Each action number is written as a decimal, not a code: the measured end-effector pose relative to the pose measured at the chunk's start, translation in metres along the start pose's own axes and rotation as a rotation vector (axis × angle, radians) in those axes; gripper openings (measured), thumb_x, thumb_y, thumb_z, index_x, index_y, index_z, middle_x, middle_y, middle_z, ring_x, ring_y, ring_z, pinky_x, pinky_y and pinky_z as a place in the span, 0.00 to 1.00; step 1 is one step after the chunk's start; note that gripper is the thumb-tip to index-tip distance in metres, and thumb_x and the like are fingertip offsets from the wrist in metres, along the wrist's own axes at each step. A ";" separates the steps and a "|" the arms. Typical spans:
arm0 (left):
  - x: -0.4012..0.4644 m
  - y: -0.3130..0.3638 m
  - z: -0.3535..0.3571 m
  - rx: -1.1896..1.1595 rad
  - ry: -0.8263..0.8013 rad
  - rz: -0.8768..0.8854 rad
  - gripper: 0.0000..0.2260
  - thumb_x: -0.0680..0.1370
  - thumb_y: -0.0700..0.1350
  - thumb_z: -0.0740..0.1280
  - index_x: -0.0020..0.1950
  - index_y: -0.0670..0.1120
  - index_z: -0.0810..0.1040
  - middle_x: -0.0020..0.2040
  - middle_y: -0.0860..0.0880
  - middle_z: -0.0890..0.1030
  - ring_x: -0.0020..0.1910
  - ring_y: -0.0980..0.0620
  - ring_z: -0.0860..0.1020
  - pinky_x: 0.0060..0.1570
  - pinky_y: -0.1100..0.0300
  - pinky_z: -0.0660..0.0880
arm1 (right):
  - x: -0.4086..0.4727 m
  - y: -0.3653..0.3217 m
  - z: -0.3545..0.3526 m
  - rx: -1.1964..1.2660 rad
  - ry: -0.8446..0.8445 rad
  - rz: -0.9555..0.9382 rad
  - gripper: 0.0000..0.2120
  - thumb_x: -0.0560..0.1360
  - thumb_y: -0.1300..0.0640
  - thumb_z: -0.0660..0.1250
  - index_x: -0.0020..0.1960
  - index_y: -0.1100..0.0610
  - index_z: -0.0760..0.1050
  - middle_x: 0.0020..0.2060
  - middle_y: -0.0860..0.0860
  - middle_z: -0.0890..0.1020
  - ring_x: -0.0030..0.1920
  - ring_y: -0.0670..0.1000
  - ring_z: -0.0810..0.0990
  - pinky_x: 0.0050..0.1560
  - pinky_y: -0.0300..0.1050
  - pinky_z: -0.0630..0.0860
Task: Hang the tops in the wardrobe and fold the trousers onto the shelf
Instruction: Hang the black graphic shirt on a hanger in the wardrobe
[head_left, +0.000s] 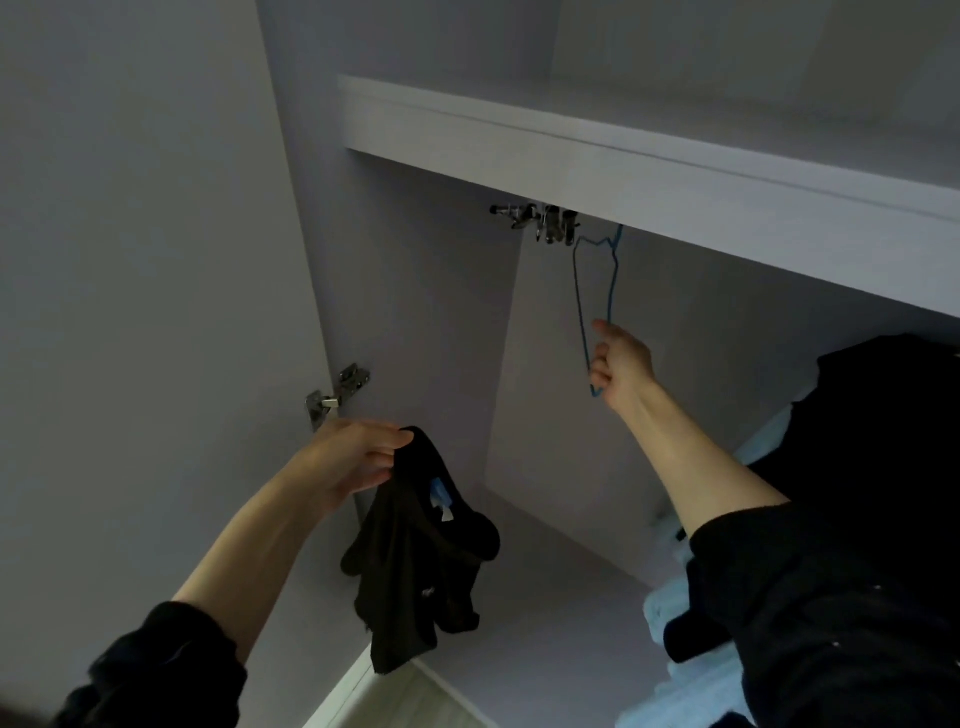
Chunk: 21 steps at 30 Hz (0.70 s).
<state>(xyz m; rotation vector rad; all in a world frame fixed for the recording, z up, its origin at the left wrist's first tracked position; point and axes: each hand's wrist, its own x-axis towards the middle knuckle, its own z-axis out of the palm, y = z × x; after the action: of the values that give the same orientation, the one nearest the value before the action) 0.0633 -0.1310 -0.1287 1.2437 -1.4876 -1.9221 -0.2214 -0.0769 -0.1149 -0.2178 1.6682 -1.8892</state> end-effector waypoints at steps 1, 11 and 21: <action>0.003 -0.001 -0.001 0.007 0.008 -0.006 0.06 0.74 0.36 0.68 0.38 0.43 0.78 0.31 0.49 0.81 0.33 0.55 0.79 0.42 0.61 0.72 | -0.004 -0.001 0.000 -0.025 0.007 -0.038 0.10 0.80 0.62 0.54 0.51 0.55 0.73 0.29 0.49 0.61 0.15 0.41 0.55 0.17 0.32 0.51; 0.006 -0.018 -0.015 0.123 -0.137 -0.037 0.02 0.73 0.37 0.69 0.44 0.41 0.81 0.39 0.46 0.83 0.40 0.51 0.80 0.40 0.63 0.73 | -0.068 0.075 -0.044 -0.332 0.268 -0.227 0.12 0.78 0.62 0.59 0.37 0.54 0.72 0.30 0.49 0.70 0.31 0.46 0.66 0.31 0.40 0.63; -0.012 -0.038 0.000 0.243 -0.369 -0.097 0.03 0.75 0.38 0.67 0.47 0.42 0.78 0.42 0.46 0.80 0.43 0.50 0.78 0.46 0.63 0.72 | -0.210 0.160 -0.110 -0.155 0.296 -0.085 0.11 0.76 0.54 0.67 0.37 0.56 0.72 0.28 0.50 0.74 0.31 0.46 0.73 0.39 0.40 0.70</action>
<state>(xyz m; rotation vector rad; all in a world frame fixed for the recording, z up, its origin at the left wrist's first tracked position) 0.0767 -0.1087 -0.1590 1.1172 -1.9262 -2.1750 -0.0546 0.1232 -0.2321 -0.0728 2.0345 -1.9288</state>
